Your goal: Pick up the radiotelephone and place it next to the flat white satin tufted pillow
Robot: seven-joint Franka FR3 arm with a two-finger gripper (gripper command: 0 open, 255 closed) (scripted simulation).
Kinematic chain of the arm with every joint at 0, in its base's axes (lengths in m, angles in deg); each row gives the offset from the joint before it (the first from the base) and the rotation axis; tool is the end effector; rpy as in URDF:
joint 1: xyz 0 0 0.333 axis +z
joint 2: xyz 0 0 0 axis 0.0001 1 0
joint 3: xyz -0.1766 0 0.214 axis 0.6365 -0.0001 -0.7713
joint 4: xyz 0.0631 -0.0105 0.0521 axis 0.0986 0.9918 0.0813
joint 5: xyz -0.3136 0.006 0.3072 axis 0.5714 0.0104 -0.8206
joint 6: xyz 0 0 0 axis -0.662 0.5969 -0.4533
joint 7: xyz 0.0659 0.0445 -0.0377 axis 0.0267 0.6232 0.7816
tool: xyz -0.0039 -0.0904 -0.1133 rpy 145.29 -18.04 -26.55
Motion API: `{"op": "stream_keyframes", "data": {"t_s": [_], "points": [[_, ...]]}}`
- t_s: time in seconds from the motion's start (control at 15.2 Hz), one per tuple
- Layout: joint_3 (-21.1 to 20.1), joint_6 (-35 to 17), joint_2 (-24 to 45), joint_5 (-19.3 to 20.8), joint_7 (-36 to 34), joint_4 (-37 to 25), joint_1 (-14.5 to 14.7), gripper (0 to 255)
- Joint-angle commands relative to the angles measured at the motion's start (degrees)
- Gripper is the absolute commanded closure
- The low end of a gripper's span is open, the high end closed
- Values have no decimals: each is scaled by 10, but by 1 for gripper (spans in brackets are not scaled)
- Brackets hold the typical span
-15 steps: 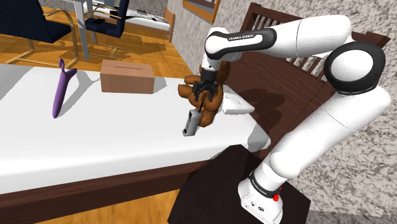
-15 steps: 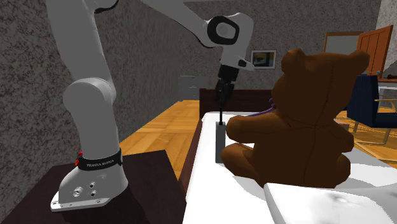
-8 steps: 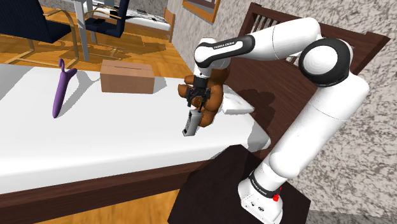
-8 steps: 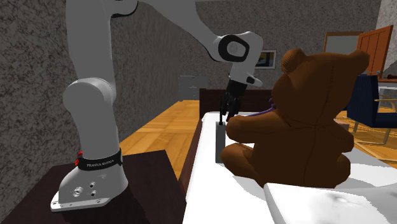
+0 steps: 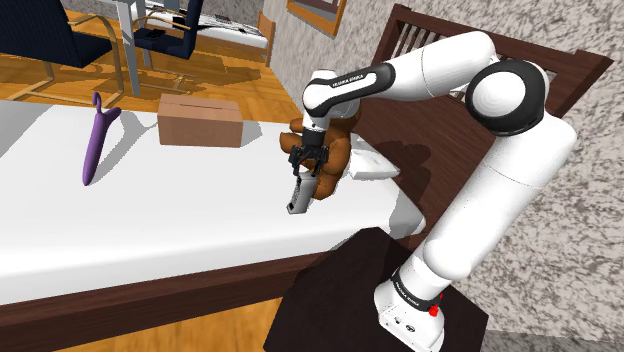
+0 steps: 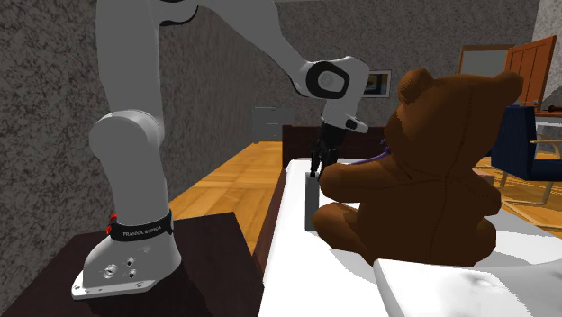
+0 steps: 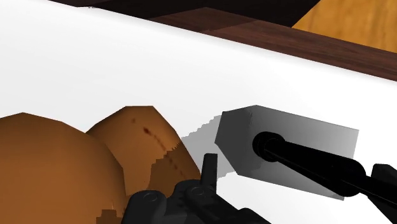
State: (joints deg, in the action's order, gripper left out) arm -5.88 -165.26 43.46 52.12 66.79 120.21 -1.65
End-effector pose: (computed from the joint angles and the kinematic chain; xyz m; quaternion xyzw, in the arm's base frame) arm 0.5361 -0.0148 0.2356 -0.9818 0.1203 0.1346 0.0591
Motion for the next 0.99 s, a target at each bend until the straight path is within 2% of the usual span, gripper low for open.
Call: {"op": "stream_keyframes", "data": {"t_s": [0.0, 0.2, 0.26, 0.92], "points": [[0, -1, 0, 0, 0, 1, 0, 0], [0, -1, 0, 0, 0, 1, 0, 0], [0, -1, 0, 0, 0, 1, 0, 255], [0, 6, -4, 1, -1, -2, 0, 255]]}}
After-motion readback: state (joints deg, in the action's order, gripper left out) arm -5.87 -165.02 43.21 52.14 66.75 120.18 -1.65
